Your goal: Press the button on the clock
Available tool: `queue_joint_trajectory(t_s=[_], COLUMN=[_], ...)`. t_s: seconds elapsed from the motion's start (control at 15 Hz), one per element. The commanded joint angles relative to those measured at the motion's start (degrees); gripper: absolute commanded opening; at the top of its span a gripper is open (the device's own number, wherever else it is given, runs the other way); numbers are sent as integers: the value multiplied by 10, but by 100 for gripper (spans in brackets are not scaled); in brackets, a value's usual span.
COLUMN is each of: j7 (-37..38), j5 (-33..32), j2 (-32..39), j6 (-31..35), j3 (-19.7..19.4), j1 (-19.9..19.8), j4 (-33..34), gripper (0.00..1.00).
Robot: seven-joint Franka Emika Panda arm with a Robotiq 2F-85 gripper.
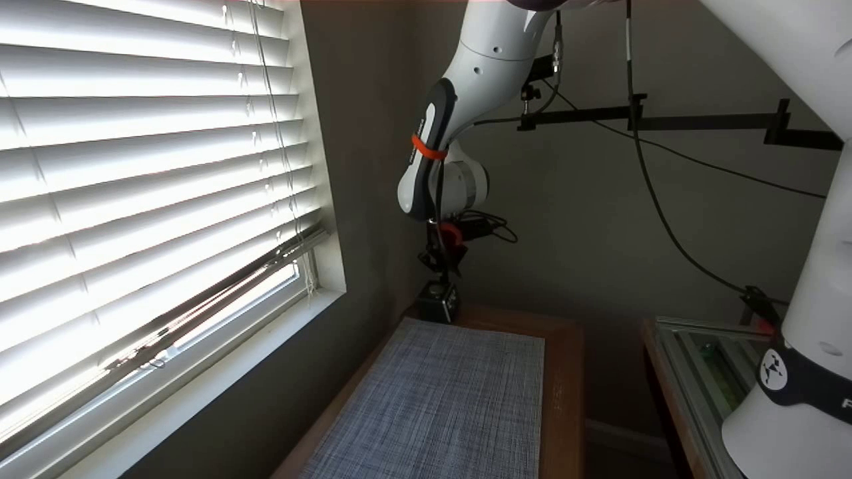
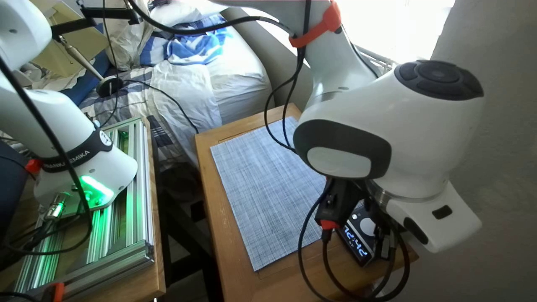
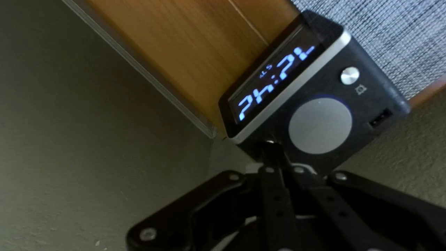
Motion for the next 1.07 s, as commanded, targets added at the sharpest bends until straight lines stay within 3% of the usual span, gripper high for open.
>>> queue_joint_trajectory(t_s=[0.0, 1.0], j7=[4, 16], j5=[17, 18], j2=[18, 26], j6=[19, 20], j3=[10, 9], j1=[-10, -9], j4=[16, 13], gripper=[0, 0])
